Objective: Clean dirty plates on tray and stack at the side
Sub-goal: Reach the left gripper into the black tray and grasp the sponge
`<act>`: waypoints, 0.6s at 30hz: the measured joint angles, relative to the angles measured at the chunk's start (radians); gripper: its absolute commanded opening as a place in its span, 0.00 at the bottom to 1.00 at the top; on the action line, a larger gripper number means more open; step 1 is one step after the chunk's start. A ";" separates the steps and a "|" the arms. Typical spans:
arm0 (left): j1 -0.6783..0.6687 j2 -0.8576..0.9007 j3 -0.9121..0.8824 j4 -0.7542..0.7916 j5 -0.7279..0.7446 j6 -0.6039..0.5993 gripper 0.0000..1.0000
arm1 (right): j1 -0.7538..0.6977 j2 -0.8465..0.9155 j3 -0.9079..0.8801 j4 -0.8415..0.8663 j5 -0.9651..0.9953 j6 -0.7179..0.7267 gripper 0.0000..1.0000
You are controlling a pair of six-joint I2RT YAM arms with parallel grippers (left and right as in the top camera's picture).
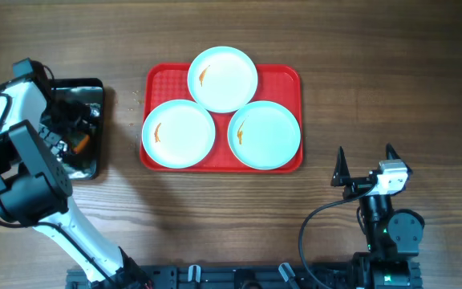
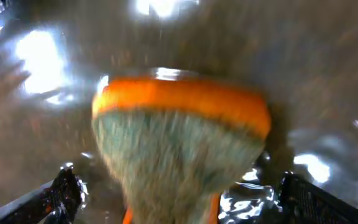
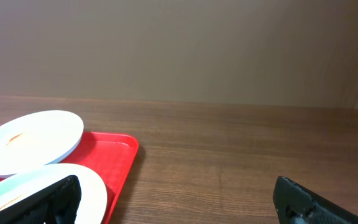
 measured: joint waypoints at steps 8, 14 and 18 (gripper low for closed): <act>0.000 0.004 -0.005 0.134 -0.072 0.018 0.31 | 0.000 0.000 0.000 0.000 0.000 0.000 1.00; 0.000 0.004 -0.005 0.138 -0.082 0.027 0.14 | 0.000 0.000 0.000 0.000 0.000 0.000 1.00; 0.000 0.004 -0.006 0.094 -0.082 0.030 1.00 | 0.000 0.000 0.000 0.000 0.000 0.000 1.00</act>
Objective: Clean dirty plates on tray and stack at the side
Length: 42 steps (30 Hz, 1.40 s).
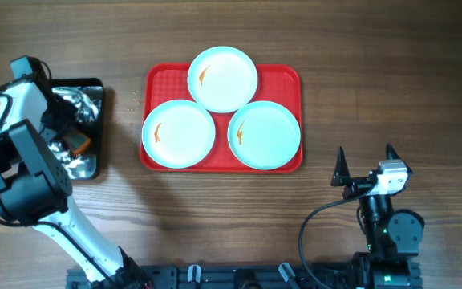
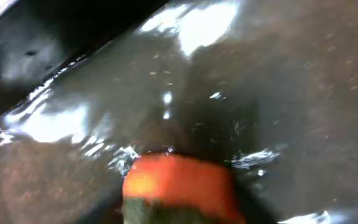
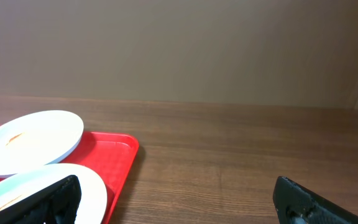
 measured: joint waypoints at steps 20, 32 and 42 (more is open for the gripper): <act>0.002 -0.006 0.002 -0.171 0.209 0.001 1.00 | 0.000 0.000 0.000 0.000 0.000 0.000 1.00; 0.001 -0.006 0.003 -0.101 0.109 0.000 0.04 | 0.000 0.000 0.000 0.000 0.000 0.000 1.00; 0.001 -0.264 0.084 -0.149 0.227 0.000 0.04 | 0.000 0.000 0.000 0.000 0.000 0.000 1.00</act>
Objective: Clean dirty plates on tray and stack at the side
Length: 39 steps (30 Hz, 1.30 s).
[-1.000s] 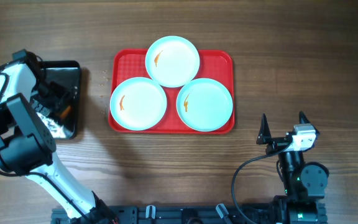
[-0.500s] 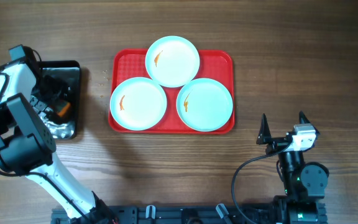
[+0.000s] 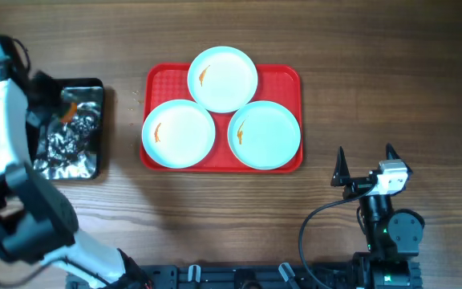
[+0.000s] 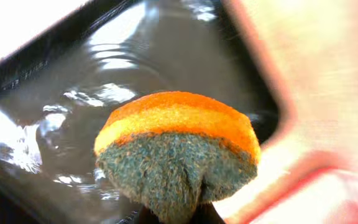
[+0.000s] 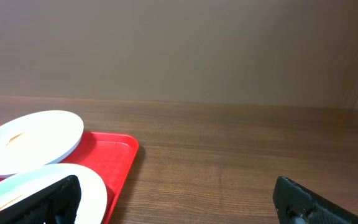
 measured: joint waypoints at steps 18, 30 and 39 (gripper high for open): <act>0.096 -0.068 -0.030 0.126 0.454 0.000 0.04 | 0.000 0.000 0.000 0.000 0.000 0.000 1.00; 0.131 0.129 -0.153 0.103 0.373 0.057 0.04 | 0.000 0.000 0.000 0.000 0.000 0.000 1.00; 0.166 -0.178 0.011 0.108 0.595 0.057 0.04 | 0.000 0.000 0.000 0.000 0.000 0.000 1.00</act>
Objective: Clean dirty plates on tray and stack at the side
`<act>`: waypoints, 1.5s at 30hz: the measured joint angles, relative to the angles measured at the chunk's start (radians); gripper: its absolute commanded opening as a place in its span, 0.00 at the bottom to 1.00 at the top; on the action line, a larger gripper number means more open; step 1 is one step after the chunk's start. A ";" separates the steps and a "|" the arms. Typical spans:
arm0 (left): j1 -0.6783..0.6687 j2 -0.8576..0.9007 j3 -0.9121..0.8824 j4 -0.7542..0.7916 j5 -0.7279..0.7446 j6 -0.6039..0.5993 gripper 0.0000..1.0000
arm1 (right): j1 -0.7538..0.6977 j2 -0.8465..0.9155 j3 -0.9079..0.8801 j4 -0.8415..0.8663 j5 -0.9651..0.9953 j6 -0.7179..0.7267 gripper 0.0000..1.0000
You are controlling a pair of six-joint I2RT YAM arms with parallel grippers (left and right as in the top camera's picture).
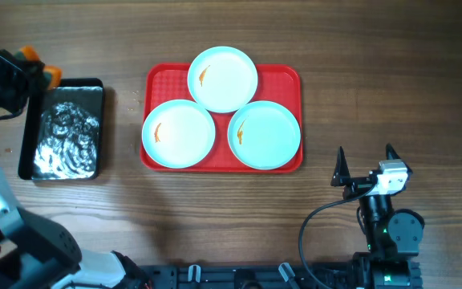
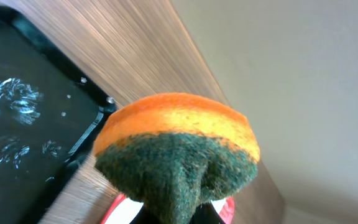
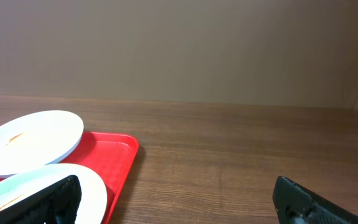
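Note:
Three pale blue plates with orange smears lie on the red tray point(image 1: 291, 76): one at the back point(image 1: 222, 78), one front left point(image 1: 178, 133), one front right point(image 1: 264, 134). My left gripper point(image 1: 37, 72) is raised above the far left of the table, shut on an orange and green sponge point(image 2: 176, 155) that fills the left wrist view and hides the fingers. My right gripper point(image 1: 367, 160) rests open at the front right, nothing between its fingers point(image 3: 48, 196); it sees two plates point(image 3: 33, 140) at its left.
A black basin of water point(image 1: 62, 128) sits left of the tray, below the left gripper. Bare wooden table lies right of the tray and along the back edge. The right arm's base stands at the front right.
My left gripper has lifted the sponge up and back, clear of the black basin, to its far left corner. The water surface shows whole. The right arm has not moved.
The left gripper first had the sponge down in the basin's water, then lower left in it. Then it held the sponge above the basin's far edge, and now higher, off the far left corner. Plates, tray and right arm stayed still.

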 measured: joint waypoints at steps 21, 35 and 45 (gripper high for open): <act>-0.045 0.019 0.055 -0.124 -0.247 0.037 0.04 | 0.000 0.000 0.000 0.000 0.000 0.000 1.00; -0.076 0.039 0.190 -0.247 -0.381 0.033 0.04 | 0.000 0.000 0.000 0.000 0.000 0.000 1.00; -0.075 0.254 -0.090 -0.179 -0.388 0.068 0.04 | 0.000 0.000 0.000 0.000 0.000 0.000 1.00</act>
